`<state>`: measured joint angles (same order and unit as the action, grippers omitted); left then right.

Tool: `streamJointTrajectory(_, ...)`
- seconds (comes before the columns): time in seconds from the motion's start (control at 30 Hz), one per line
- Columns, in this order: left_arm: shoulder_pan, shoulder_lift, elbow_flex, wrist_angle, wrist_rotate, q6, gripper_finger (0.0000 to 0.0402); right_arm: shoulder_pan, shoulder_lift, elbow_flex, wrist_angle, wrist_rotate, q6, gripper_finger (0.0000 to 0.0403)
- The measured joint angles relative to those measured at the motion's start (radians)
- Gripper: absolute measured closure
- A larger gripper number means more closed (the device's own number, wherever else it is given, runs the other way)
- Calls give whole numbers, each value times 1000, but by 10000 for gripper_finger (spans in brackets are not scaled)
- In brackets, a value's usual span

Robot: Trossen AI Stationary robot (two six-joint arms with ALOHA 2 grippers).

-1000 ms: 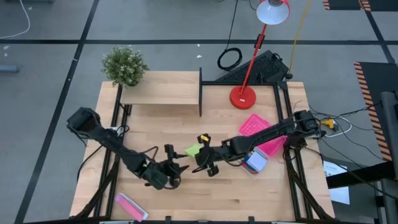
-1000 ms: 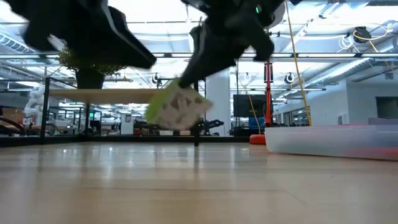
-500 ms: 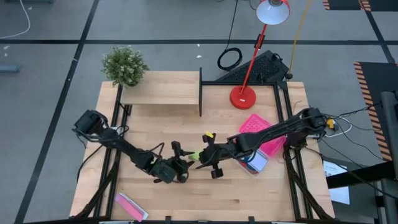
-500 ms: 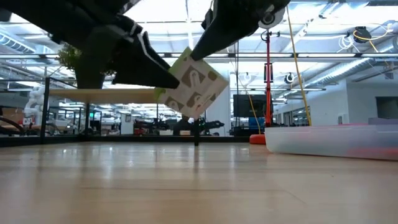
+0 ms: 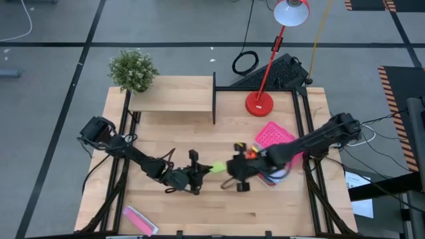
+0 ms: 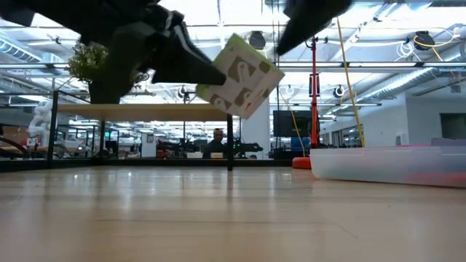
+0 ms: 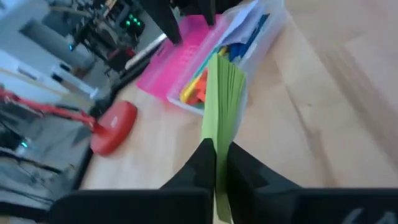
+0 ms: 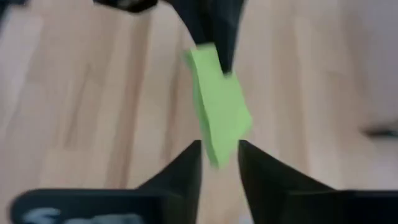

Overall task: Pack school essentials
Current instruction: Put the green sticky notes into the pink supply box

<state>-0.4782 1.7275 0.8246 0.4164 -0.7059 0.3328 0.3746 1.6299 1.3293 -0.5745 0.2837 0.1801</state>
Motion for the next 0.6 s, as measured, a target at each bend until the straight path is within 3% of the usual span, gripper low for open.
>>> streamJointTrajectory(0.23,81,0,113,-6,106,222,384,173,-143,0,-303,241,272,236)
streamJointTrajectory(0.37,138,0,208,-45,173,322,389,280,-196,0,-470,346,460,231)
streamJointTrajectory(0.6,200,46,350,-58,232,452,384,385,-265,0,-695,419,708,251)
